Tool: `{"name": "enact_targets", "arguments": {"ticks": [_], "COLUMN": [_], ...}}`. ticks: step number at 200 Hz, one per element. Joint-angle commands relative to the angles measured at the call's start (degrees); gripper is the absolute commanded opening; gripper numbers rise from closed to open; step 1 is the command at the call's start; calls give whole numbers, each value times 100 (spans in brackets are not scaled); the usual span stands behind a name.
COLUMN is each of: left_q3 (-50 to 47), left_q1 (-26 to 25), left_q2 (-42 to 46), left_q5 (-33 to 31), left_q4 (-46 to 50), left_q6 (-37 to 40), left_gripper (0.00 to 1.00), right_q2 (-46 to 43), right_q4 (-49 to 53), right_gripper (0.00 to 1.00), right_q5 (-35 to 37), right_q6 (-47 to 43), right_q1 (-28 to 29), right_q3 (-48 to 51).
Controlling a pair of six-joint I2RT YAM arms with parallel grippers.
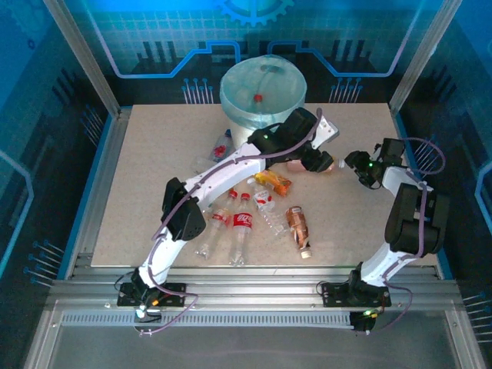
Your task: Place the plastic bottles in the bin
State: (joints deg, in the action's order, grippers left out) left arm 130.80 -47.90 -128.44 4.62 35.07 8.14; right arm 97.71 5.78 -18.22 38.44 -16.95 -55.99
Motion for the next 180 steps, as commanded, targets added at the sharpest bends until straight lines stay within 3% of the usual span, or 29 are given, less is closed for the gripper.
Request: {"name": "enact_targets", "arguments": {"ticks": [1, 180], "left_q3": [275, 295], "left_q1": [-27, -9], "left_q2": [-213, -559], "left_q5": [-123, -182], "left_q4": [115, 17], "left_q6": [178, 199], "left_gripper": [65, 65], "right_q2": [372, 1386], "right_q4": [-525, -1149], "right_gripper": [58, 58], "right_q5": [-382, -1058], "right_q6": [347, 917], "right_q1": [-81, -29], "right_q3": [-161, -630]}}
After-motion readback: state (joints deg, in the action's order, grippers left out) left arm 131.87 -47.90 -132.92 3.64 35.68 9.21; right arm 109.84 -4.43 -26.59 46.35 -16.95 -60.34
